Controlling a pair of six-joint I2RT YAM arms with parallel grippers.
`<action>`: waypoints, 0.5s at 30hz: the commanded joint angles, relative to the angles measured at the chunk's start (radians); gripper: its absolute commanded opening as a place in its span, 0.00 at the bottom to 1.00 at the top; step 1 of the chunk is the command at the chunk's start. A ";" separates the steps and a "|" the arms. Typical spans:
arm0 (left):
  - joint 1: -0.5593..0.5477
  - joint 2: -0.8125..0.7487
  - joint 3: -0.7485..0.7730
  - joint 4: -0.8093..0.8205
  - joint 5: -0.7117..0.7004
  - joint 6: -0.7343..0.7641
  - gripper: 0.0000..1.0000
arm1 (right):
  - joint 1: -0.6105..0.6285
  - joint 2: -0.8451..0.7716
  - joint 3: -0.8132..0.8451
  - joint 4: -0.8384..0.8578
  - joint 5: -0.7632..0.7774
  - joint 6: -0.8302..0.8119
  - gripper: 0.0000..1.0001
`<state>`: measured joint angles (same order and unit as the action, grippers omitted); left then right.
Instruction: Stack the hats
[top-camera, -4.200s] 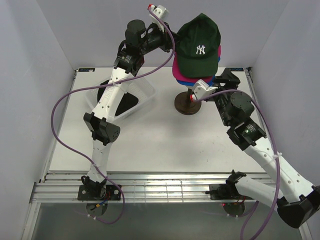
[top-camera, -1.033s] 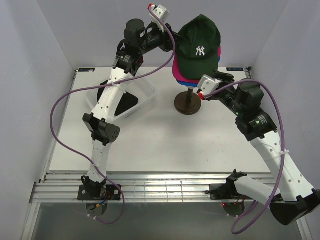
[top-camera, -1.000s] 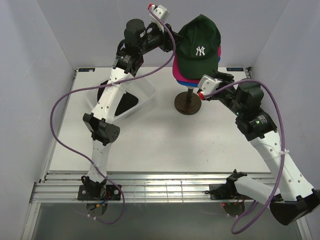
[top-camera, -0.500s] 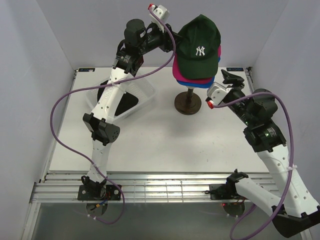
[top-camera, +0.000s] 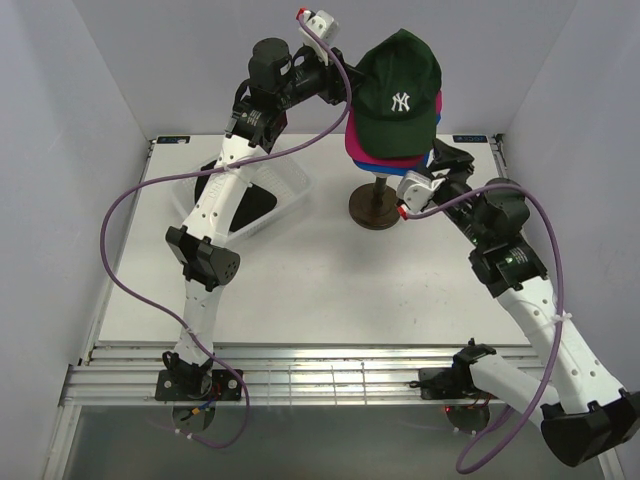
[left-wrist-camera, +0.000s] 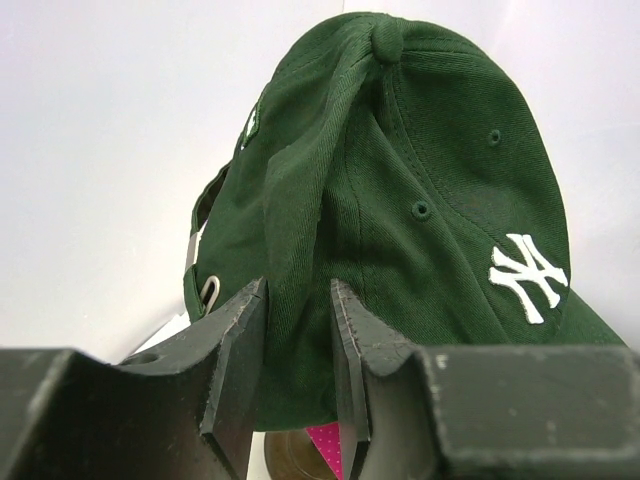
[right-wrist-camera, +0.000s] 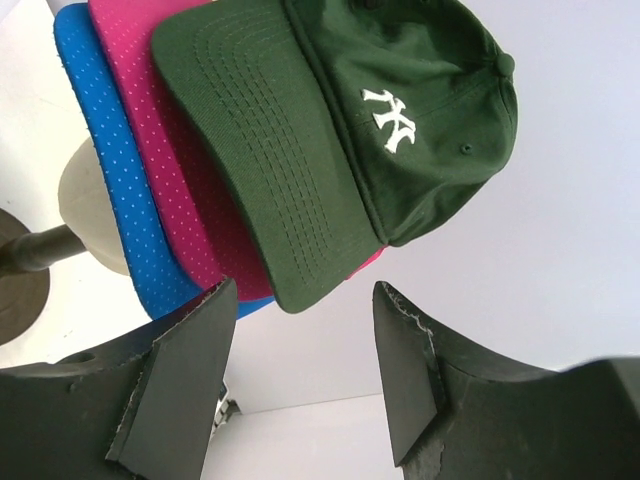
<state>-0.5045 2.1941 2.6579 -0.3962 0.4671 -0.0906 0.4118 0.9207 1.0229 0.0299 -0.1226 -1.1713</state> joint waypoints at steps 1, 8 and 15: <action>-0.006 -0.023 0.014 -0.009 -0.004 0.000 0.42 | 0.001 0.017 0.034 0.073 0.008 -0.034 0.62; -0.005 -0.023 0.016 -0.010 -0.004 0.000 0.42 | 0.008 0.055 0.036 0.114 0.027 -0.062 0.61; -0.005 -0.023 0.014 -0.009 -0.001 -0.004 0.42 | 0.025 0.076 0.028 0.172 0.073 -0.090 0.60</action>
<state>-0.5045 2.1941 2.6579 -0.3962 0.4671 -0.0910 0.4278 0.9985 1.0229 0.1089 -0.0856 -1.2385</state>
